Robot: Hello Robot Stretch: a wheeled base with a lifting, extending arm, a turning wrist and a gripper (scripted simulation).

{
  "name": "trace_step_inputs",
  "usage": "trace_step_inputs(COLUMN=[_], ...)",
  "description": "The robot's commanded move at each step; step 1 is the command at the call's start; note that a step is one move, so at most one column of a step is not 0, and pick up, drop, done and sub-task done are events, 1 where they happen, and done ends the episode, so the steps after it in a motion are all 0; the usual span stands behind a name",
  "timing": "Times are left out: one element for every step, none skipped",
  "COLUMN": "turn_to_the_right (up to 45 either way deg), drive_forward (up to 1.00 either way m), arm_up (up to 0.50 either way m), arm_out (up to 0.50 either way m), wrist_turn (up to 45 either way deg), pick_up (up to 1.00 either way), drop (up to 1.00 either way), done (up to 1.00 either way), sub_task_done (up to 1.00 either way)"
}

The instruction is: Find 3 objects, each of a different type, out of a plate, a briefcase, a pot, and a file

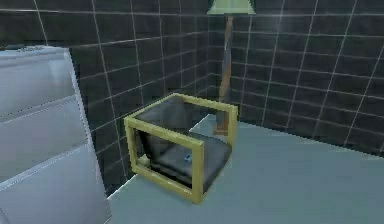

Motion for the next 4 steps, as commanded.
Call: trace_step_inputs(turn_to_the_right=[45.0,45.0,30.0,0.0], drive_forward=[0.00,0.00,0.00,1.00], arm_up=[0.00,0.00,0.00,0.00], arm_out=[0.00,0.00,0.00,0.00], wrist_turn=[0.0,0.0,0.0,0.0], pick_up=[0.00,0.00,0.00,0.00], drop=[0.00,0.00,0.00,0.00], done=[0.00,0.00,0.00,0.00], sub_task_done=[0.00,0.00,0.00,0.00])
